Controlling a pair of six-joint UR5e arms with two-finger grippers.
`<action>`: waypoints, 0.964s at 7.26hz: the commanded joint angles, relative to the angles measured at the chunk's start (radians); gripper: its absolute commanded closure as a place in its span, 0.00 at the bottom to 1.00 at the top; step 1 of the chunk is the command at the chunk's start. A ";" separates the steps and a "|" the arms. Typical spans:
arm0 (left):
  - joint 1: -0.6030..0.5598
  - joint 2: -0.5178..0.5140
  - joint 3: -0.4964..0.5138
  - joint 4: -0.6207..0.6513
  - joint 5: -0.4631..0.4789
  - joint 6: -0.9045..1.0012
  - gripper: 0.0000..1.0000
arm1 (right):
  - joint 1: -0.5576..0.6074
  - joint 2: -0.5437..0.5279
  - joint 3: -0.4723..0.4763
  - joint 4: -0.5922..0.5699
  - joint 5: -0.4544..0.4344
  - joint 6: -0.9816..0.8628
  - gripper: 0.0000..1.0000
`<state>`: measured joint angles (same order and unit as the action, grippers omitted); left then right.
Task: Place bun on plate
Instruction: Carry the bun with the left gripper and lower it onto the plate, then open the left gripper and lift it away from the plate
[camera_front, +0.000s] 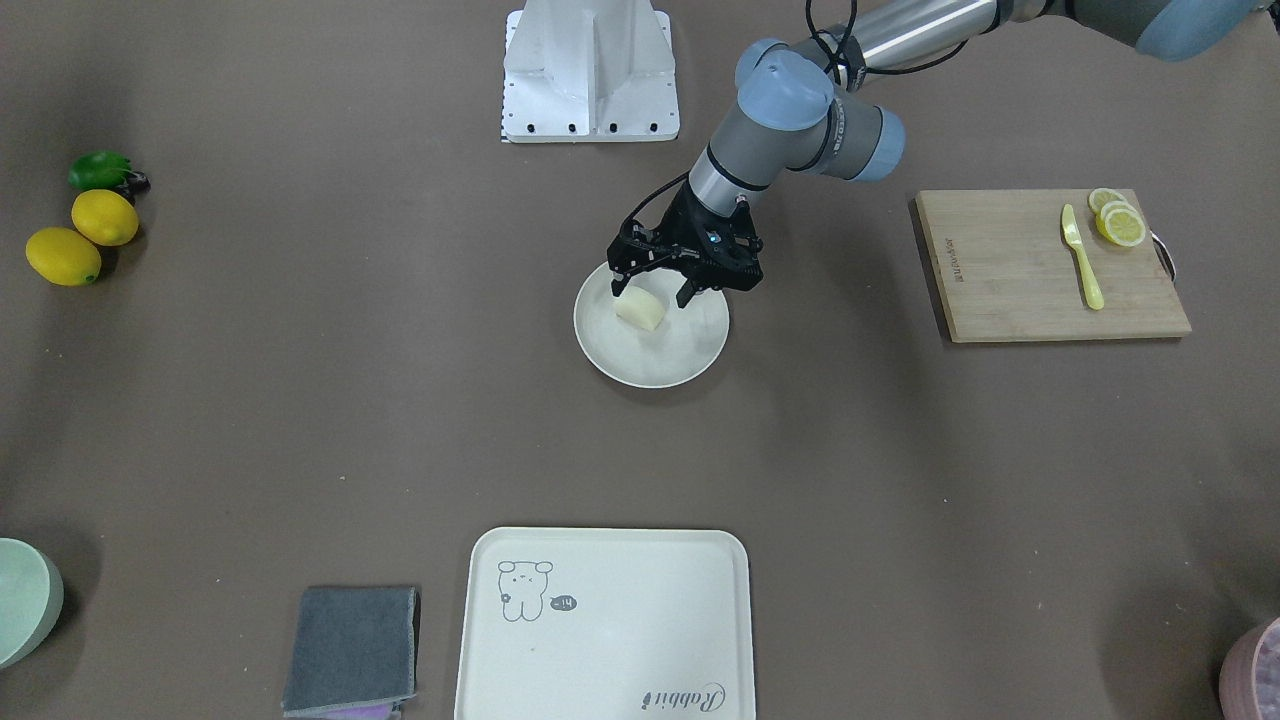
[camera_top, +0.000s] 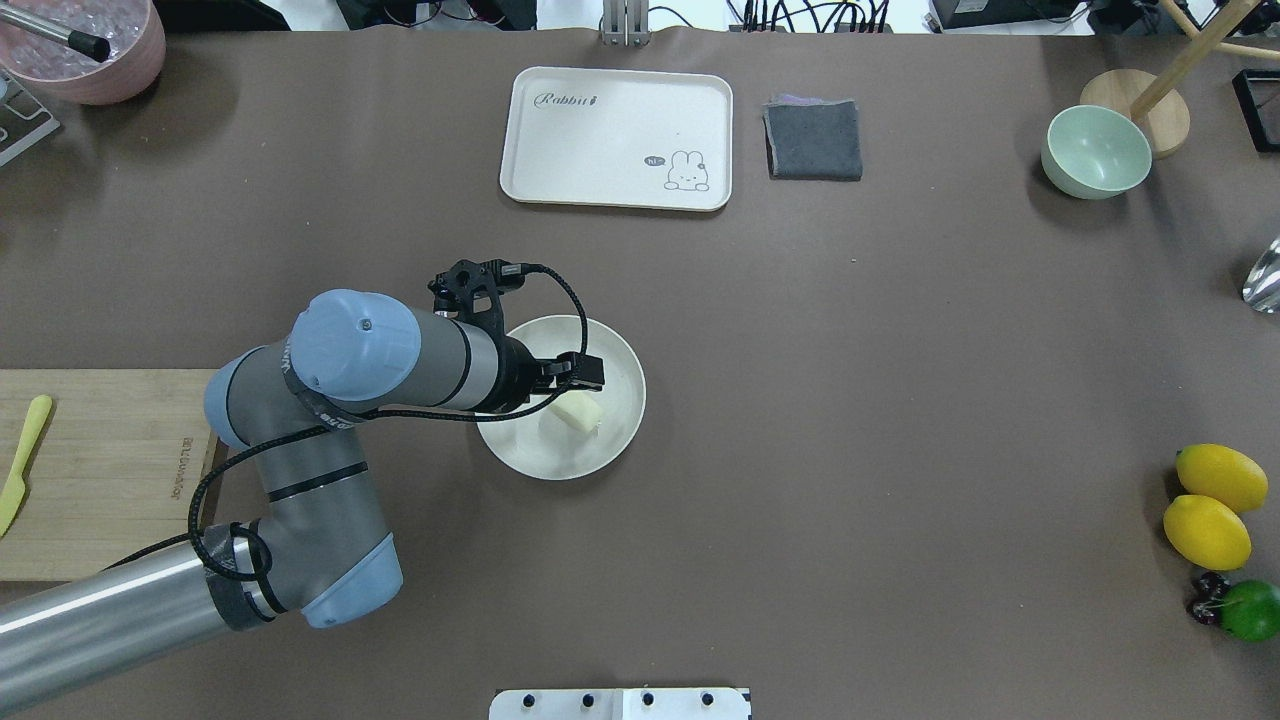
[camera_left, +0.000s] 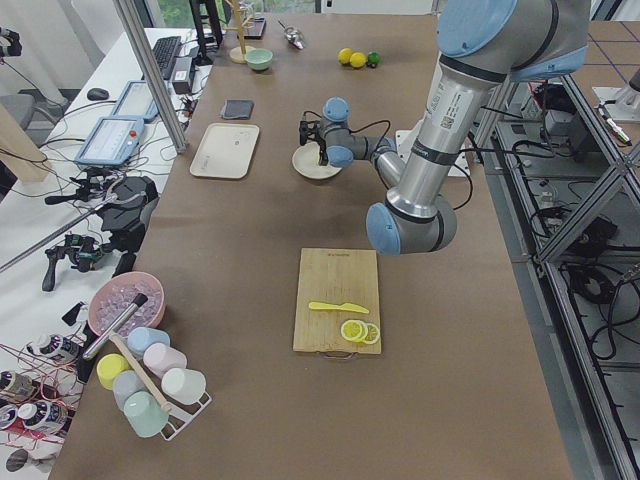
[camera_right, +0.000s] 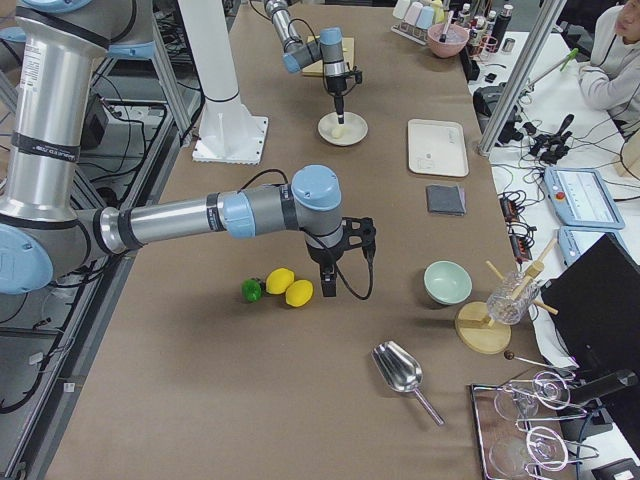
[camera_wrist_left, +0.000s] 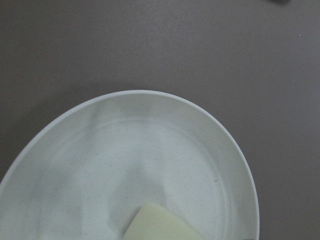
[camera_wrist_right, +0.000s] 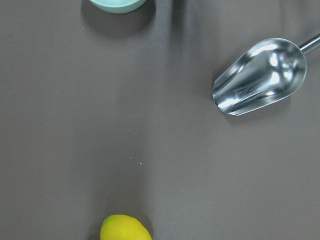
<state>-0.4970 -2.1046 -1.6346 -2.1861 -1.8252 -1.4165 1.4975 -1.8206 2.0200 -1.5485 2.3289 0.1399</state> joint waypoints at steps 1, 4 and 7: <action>-0.092 0.030 -0.162 0.201 -0.101 0.008 0.03 | 0.007 -0.047 -0.004 0.001 -0.003 -0.002 0.00; -0.375 0.063 -0.428 0.762 -0.250 0.430 0.03 | 0.043 -0.095 -0.026 0.001 -0.003 -0.003 0.00; -0.761 0.248 -0.435 0.925 -0.354 1.062 0.03 | 0.086 -0.103 -0.093 0.001 -0.008 -0.005 0.00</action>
<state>-1.0942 -1.9302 -2.0878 -1.3039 -2.1059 -0.6046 1.5663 -1.9210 1.9463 -1.5478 2.3216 0.1353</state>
